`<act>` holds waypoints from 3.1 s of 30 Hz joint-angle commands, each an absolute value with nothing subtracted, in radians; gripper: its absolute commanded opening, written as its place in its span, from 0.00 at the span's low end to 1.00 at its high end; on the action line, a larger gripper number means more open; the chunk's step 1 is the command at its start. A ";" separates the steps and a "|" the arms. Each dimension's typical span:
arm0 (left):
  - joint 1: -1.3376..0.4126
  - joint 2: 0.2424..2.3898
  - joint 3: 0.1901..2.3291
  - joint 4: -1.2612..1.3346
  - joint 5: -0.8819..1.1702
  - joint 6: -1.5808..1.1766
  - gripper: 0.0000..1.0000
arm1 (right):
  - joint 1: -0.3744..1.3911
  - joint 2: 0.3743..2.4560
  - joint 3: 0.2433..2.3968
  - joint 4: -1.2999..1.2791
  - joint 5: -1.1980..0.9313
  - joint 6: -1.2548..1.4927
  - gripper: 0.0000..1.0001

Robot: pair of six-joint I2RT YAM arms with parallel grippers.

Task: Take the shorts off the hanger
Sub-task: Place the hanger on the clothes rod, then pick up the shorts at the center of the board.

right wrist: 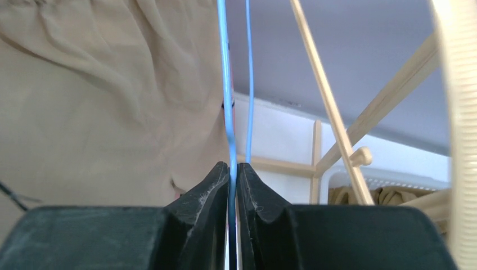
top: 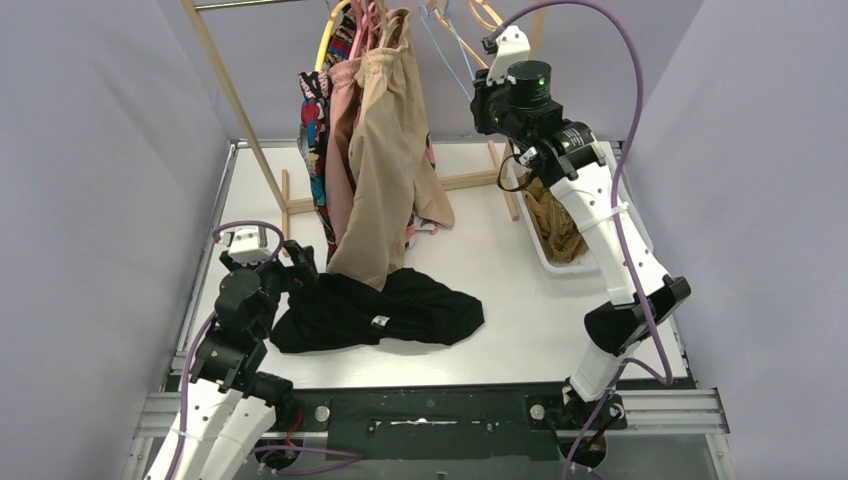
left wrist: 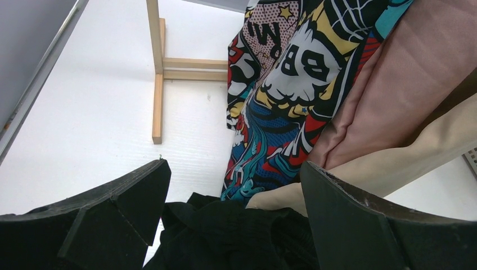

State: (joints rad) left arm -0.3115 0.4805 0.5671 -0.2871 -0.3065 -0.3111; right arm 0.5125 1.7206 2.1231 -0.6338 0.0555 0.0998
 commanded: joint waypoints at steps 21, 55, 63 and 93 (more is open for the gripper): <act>-0.289 0.480 0.580 -0.229 -0.279 -0.316 0.86 | 0.494 1.145 1.372 -0.205 0.008 0.201 0.89; -0.258 0.468 0.577 -0.232 -0.326 -0.337 0.86 | 1.066 1.471 0.804 0.251 -0.430 -0.371 0.98; -0.253 0.467 0.575 -0.231 -0.321 -0.337 0.86 | 1.111 1.600 0.876 0.197 -0.297 -0.449 0.98; -0.249 0.483 0.572 -0.230 -0.308 -0.337 0.86 | 1.004 1.663 0.831 0.244 -0.433 -0.312 0.99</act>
